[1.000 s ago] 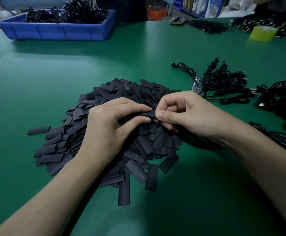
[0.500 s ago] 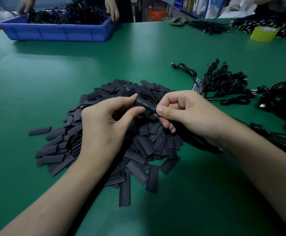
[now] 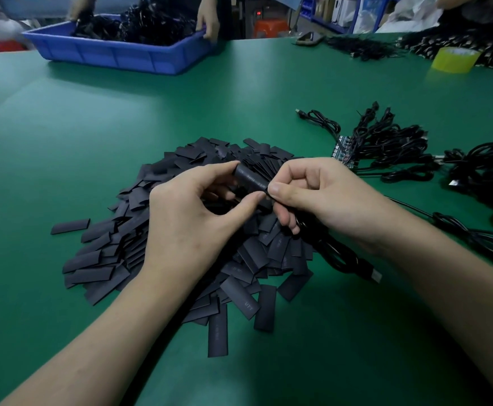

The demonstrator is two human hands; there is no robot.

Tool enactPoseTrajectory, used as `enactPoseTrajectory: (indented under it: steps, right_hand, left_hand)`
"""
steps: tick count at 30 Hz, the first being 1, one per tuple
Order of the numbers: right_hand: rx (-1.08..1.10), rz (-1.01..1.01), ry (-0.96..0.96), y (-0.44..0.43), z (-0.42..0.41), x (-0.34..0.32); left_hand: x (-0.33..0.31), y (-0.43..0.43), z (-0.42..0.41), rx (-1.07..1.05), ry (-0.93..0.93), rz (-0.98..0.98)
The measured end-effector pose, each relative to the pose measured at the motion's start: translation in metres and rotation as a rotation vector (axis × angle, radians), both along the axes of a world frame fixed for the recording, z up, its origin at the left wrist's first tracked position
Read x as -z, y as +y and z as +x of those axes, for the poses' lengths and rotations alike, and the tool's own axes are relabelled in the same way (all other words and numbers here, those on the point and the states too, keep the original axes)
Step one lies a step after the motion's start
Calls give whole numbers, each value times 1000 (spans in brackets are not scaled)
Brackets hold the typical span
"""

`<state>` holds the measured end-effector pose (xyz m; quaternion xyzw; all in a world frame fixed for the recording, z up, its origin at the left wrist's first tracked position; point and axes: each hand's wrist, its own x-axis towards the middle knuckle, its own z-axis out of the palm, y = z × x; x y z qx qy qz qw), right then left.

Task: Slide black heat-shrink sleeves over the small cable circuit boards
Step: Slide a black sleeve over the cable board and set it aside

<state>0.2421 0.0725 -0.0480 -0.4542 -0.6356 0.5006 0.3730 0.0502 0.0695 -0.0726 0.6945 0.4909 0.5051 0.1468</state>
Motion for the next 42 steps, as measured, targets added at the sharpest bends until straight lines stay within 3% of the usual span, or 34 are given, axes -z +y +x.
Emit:
enactPoseTrajectory:
  steps: [9,14,20,25,30,38,42]
  right_hand:
    - [-41,-52,3,1,4,2]
    - [59,14,-65,7,18,-9]
    - [284,333,-495,76,18,-57]
    - [235,356,-845,177,-23,-60]
    - [96,366,-941,214,-56,-20]
    - [131,434,-876,179,-30,-22]
    - [219,353,-1022,110,31,-45]
  left_hand:
    - [0,2,-1,-50,-17,-54]
    - [2,4,-4,-75,163,-35]
    - [6,7,-5,-87,385,-9]
    - [8,7,-5,-55,402,-32]
    - [9,8,-5,-42,409,-30]
    - [10,9,-4,-37,409,-29]
    - [10,9,-5,-23,401,-19]
